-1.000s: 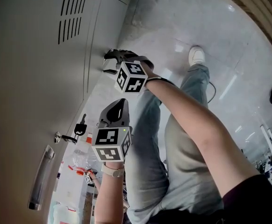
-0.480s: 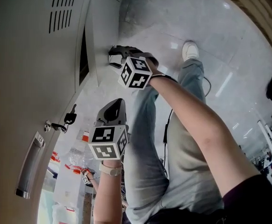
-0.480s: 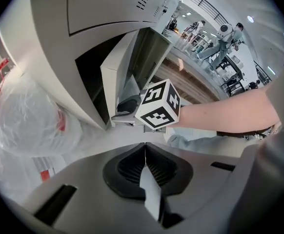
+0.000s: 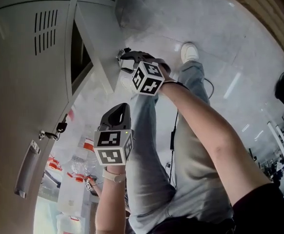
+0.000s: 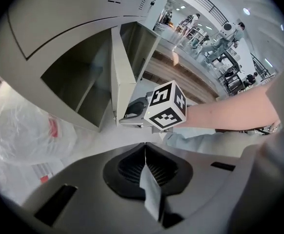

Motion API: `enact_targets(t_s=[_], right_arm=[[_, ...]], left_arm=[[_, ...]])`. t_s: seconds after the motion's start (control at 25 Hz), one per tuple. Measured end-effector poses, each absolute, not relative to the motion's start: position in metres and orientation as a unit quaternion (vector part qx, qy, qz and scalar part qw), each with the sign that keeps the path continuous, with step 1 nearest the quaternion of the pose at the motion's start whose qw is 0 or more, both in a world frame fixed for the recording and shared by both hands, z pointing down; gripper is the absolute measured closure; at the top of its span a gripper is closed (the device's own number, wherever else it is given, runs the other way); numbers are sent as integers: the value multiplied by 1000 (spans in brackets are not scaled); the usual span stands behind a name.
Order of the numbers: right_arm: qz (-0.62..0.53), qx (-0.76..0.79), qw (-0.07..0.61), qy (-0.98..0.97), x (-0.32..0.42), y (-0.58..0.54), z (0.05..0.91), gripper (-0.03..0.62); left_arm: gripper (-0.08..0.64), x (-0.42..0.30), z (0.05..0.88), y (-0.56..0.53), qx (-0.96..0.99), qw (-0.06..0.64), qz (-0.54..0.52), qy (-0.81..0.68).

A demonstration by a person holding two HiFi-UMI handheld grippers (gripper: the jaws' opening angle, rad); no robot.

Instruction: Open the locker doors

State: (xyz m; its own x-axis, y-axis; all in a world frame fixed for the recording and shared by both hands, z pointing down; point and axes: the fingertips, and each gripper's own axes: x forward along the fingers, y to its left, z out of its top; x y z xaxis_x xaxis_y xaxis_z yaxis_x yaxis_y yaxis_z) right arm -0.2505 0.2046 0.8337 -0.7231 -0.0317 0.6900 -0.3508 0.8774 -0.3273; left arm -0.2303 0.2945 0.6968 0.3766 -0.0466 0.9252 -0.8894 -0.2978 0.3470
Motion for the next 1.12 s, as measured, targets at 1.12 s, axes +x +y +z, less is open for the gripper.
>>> enact_targets(t_s=[1.12], right_arm=[[317,228,373,-842,-50,118,833,449]], left_arm=[[540,-117,685,236,685,472,430,-351]])
